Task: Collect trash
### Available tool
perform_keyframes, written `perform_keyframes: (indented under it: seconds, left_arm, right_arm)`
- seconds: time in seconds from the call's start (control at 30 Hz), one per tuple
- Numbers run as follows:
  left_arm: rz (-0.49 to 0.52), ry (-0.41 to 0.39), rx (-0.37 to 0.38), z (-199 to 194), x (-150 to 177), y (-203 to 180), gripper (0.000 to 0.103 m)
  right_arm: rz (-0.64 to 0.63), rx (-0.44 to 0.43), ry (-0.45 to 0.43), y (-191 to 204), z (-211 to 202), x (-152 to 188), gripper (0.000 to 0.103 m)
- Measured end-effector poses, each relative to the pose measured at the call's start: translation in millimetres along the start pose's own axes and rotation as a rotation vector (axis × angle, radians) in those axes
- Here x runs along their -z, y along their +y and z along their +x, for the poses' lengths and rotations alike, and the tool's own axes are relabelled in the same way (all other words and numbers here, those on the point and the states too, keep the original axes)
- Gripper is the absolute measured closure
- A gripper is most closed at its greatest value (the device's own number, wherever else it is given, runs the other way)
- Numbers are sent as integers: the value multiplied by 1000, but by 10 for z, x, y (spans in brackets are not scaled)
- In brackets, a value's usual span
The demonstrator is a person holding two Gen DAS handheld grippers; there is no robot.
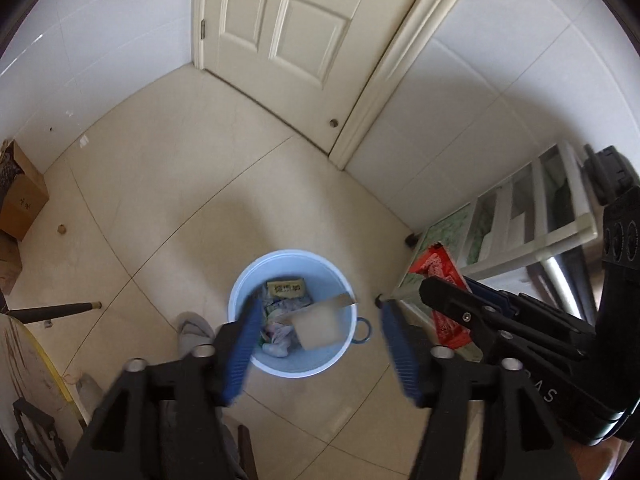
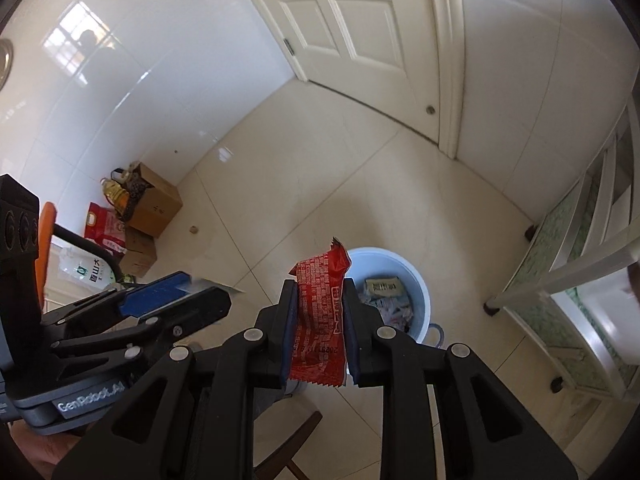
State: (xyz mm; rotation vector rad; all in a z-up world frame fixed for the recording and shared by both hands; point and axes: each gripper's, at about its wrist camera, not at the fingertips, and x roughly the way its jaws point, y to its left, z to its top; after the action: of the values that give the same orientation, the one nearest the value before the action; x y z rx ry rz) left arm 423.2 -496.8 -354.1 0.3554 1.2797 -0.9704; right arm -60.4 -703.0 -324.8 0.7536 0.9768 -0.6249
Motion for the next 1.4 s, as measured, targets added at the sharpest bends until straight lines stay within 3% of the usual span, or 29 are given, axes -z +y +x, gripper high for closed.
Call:
perform_keyframes:
  seconds: [0.03, 0.1, 0.33, 0.57, 0.87, 1.17, 1.4]
  left_arm:
    - [-5, 1, -8, 28, -58, 19, 35]
    - [-17, 12, -21, 59, -190, 9, 28]
    - [-55, -26, -106, 32, -417, -30, 17]
    - [-41, -126, -195, -387, 22, -372, 9]
    - [-76, -345, -241, -1717, 914, -474, 8]
    - [-167, -610, -371, -3185, 2209, -330, 1]
    - [-297, -770, -494, -4183, 3514, -422, 1]
  right_arm:
    - [8, -4, 1, -14, 29, -5, 76]
    - [22, 3, 9, -47, 70, -17, 63]
    - [75, 42, -32, -138, -9, -16, 1]
    - [85, 55, -94, 19, -311, 66, 0]
    - [-18, -6, -244, 724, -1159, 247, 0]
    - [-212, -148, -383, 1916, -2015, 671, 0]
    - [-400, -282, -463, 2963, -2572, 1202, 0]
